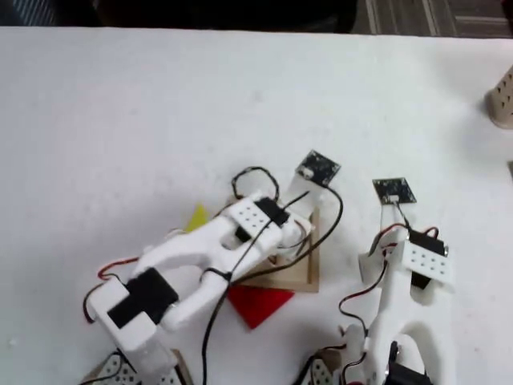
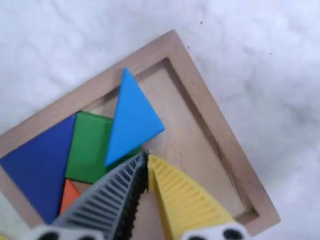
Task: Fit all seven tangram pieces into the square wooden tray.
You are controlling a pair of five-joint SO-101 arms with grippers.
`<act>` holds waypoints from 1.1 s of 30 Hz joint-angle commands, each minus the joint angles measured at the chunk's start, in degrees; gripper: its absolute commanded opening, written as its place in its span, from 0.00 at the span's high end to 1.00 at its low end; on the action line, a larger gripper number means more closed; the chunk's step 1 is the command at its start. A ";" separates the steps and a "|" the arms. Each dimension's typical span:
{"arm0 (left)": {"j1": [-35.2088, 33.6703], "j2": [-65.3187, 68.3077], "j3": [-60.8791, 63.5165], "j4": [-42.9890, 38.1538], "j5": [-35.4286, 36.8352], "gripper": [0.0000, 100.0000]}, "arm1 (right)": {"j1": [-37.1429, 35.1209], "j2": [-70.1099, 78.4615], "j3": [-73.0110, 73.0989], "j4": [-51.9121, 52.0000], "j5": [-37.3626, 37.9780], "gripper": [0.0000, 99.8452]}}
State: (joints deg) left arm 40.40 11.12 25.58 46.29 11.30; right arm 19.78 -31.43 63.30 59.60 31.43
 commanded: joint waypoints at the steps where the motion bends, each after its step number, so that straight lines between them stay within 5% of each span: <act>1: -1.19 -2.42 -2.81 0.44 -0.79 0.98 | -0.48 -1.71 -0.18 -0.66 0.70 0.98; 33: -6.29 -7.25 -2.81 0.44 -0.88 0.98 | -0.48 -1.71 -0.09 -0.66 1.05 0.98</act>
State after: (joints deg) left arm 35.56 7.34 24.88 46.46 10.77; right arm 19.78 -31.43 63.38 59.60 31.87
